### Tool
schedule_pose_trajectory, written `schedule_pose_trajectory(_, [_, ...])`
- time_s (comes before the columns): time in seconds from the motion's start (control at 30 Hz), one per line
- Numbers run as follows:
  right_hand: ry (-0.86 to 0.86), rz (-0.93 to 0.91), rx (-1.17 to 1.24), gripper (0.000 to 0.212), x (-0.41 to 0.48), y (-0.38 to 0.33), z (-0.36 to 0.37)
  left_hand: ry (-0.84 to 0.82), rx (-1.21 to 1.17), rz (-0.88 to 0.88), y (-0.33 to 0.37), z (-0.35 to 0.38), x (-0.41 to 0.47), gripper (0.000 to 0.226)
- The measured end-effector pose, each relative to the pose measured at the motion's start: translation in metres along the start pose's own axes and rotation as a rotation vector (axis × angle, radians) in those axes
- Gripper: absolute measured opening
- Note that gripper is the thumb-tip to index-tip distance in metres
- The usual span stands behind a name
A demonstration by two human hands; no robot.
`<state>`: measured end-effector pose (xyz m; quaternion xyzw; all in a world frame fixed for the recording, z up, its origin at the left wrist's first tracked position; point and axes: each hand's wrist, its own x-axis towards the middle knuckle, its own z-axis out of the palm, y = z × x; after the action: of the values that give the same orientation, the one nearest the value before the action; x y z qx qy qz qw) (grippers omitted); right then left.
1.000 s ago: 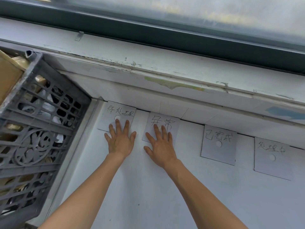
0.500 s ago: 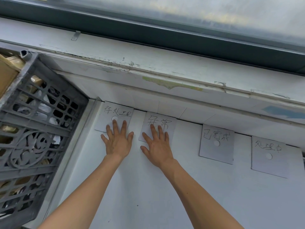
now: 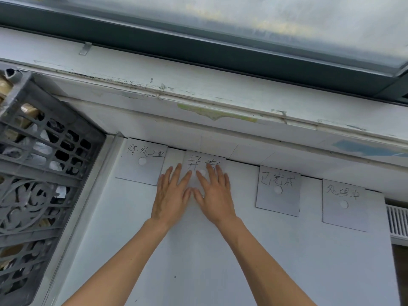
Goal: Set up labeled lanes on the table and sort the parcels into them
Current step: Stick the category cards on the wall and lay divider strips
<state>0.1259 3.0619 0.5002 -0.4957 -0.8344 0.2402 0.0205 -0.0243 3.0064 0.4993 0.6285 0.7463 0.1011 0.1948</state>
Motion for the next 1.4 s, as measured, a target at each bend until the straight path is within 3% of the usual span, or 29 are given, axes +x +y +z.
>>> schedule_pose_trajectory(0.13, [0.204, 0.355, 0.008, 0.057, -0.039, 0.073, -0.024, -0.066, 0.002, 0.123, 0.026, 0.015, 0.005, 0.05])
schedule_pose_trajectory(0.23, [0.092, 0.558, -0.016, 0.06, -0.067, 0.115, -0.034, -0.157, 0.051, 0.121, 0.04, 0.028, 0.008, 0.052])
schedule_pose_trajectory(0.47, [-0.016, 0.52, -0.032, 0.06, -0.069, 0.118, -0.025, -0.22, 0.128, 0.07, 0.051, 0.041, 0.011, 0.051])
schedule_pose_trajectory(1.4, [0.017, 0.514, -0.041, 0.066, -0.069, 0.113, -0.036, -0.152, 0.046, 0.02, 0.063, 0.039, 0.011, 0.056])
